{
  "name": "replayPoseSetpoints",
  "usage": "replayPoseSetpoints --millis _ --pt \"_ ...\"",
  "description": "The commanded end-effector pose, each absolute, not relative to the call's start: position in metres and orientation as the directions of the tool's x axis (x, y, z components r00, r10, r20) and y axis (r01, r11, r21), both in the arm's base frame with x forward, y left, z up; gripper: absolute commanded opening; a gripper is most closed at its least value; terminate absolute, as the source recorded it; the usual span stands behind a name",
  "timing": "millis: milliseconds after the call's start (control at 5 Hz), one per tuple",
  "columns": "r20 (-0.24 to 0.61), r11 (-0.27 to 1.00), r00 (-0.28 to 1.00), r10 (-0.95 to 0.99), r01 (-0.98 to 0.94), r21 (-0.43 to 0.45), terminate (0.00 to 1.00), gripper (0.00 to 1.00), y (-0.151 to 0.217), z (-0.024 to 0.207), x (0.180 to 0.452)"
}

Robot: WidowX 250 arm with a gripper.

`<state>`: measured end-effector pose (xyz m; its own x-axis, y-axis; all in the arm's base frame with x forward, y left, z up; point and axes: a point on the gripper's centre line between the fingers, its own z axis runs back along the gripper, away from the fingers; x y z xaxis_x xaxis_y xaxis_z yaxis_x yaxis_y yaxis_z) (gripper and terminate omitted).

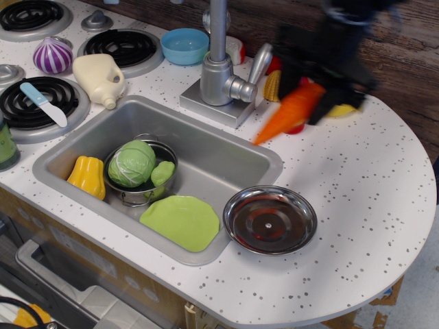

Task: Put carrot on plate

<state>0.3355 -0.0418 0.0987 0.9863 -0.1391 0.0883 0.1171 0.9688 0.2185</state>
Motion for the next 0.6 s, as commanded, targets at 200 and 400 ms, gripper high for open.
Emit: replayPoseSetpoints --millis 200,400 --pt "0.165 0.988 0.983 -0.085 0.061 0.143 0.00 0.00 0.052 0.057 0.324" --pt "0.161 0.992 0.987 -0.024 0.004 0.127 0.00 0.00 0.048 0.031 0.313"
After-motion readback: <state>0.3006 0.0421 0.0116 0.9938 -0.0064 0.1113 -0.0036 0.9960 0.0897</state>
